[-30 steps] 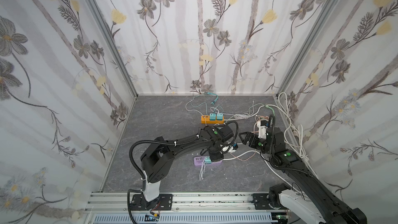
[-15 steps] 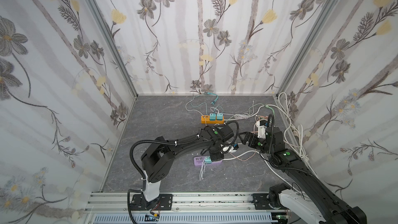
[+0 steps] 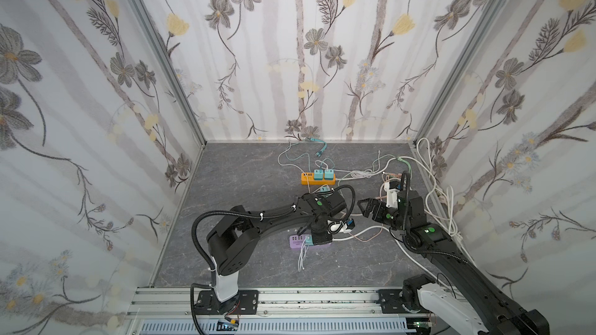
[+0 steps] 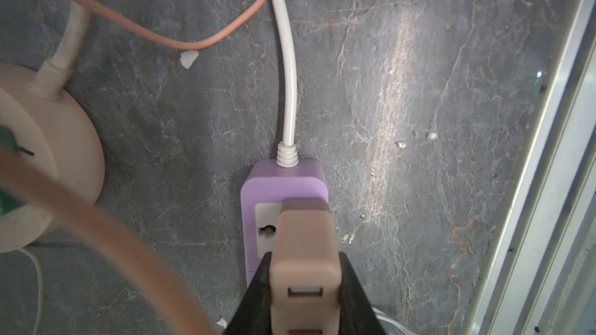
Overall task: Insert the plug
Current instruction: 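Push the pink charger down into the purple strip socket with the left gripper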
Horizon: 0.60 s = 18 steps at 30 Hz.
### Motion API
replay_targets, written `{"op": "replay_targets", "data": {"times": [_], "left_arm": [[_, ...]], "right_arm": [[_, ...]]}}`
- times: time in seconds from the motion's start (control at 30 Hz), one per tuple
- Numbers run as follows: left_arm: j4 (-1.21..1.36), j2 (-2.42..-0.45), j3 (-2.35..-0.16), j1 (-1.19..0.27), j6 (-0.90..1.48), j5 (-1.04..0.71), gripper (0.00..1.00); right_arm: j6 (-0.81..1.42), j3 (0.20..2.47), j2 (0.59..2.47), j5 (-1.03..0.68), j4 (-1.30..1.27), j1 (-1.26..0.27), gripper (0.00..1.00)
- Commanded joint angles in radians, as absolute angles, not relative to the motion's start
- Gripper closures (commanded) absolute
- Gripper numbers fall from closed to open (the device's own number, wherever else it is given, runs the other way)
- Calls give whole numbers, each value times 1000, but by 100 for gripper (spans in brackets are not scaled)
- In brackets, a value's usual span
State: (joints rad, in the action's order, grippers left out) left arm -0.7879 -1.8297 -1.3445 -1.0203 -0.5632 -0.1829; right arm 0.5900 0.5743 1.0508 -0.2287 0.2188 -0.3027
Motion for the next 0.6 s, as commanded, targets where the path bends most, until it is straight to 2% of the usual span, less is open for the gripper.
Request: {"op": "replay_targets", "data": {"times": [0.0, 0.23, 0.57], "left_arm": [[-796, -1832, -1336, -1020, -607, -210, 100], [-809, -1886, -1308, -1020, -618, -179, 100], [-785, -1965, -1338, -1001, -679, -20, 100]], "right_arm": [[583, 578, 1052, -216, 198, -305, 1], [585, 581, 1047, -211, 203, -307, 1], [579, 590, 1040, -191, 219, -307, 1]]}}
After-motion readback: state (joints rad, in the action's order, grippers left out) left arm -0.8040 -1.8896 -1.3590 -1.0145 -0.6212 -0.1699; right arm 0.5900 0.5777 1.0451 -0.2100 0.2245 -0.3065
